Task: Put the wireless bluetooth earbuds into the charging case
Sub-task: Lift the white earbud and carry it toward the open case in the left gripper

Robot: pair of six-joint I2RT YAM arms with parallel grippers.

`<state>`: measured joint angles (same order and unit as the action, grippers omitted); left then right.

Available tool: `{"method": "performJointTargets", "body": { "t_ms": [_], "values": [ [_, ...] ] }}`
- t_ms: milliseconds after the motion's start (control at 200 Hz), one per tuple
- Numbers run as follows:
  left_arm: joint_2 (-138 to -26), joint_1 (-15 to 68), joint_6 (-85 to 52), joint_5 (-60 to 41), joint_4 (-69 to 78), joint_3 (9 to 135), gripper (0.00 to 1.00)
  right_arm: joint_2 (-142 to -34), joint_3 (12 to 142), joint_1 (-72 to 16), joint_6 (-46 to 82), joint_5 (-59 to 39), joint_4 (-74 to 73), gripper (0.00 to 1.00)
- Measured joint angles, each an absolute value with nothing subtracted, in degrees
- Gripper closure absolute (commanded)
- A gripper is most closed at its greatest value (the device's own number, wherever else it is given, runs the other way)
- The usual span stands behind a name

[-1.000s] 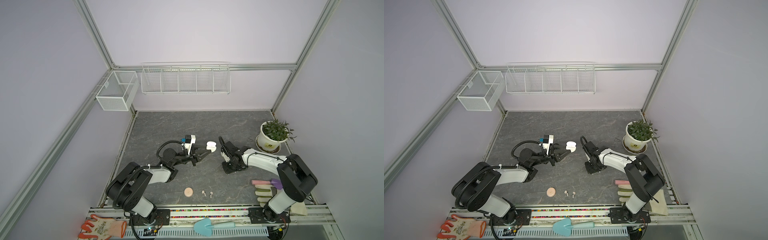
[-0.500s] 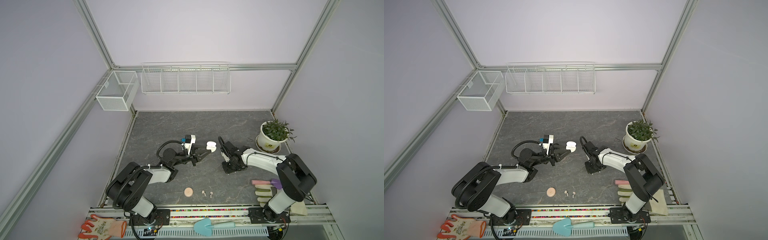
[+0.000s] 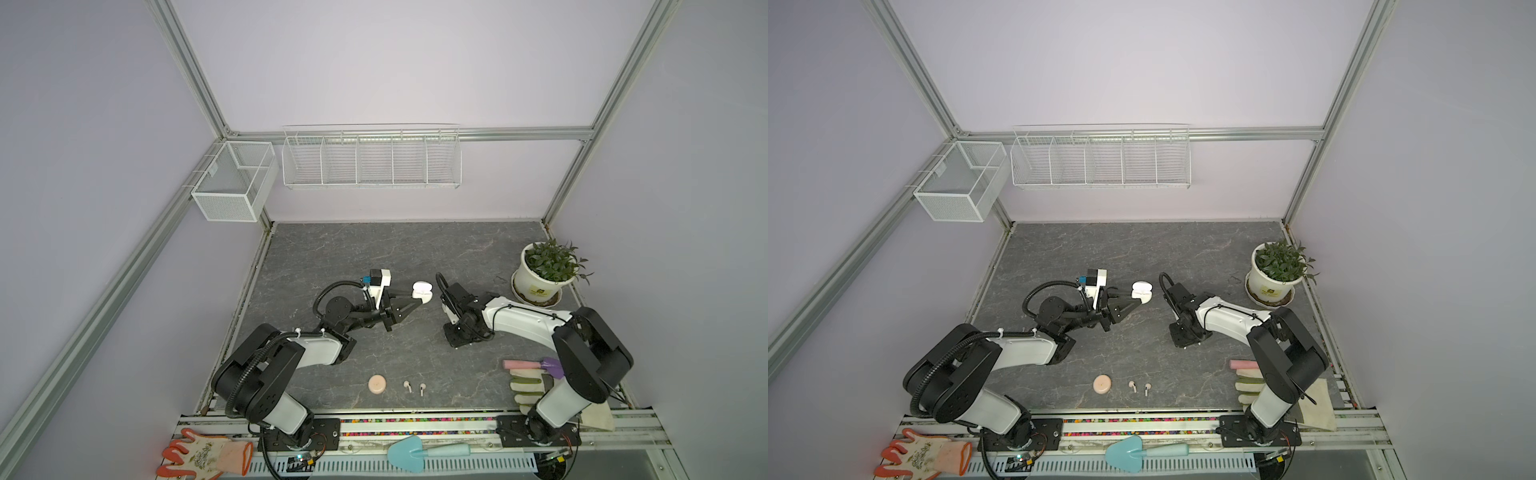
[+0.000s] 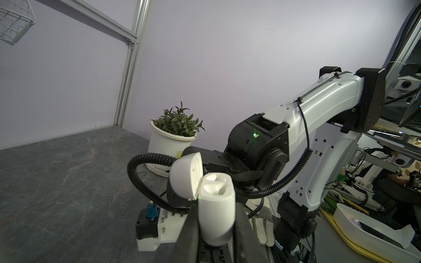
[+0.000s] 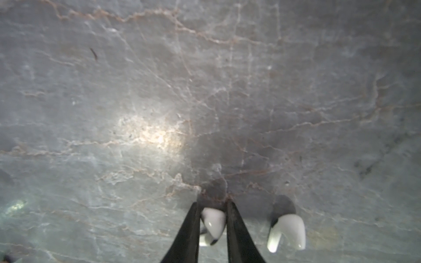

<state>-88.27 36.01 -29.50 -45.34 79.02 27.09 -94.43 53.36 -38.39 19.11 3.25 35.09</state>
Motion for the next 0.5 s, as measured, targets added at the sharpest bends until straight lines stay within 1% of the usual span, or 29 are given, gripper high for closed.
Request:
{"method": "performJointTargets", "body": {
  "t_ms": [500],
  "values": [
    [-88.27,35.88,-30.63,-43.81,79.02,27.09,1.0,-93.69,56.21,-38.52,18.5,5.21,37.34,0.76]
  ]
}}
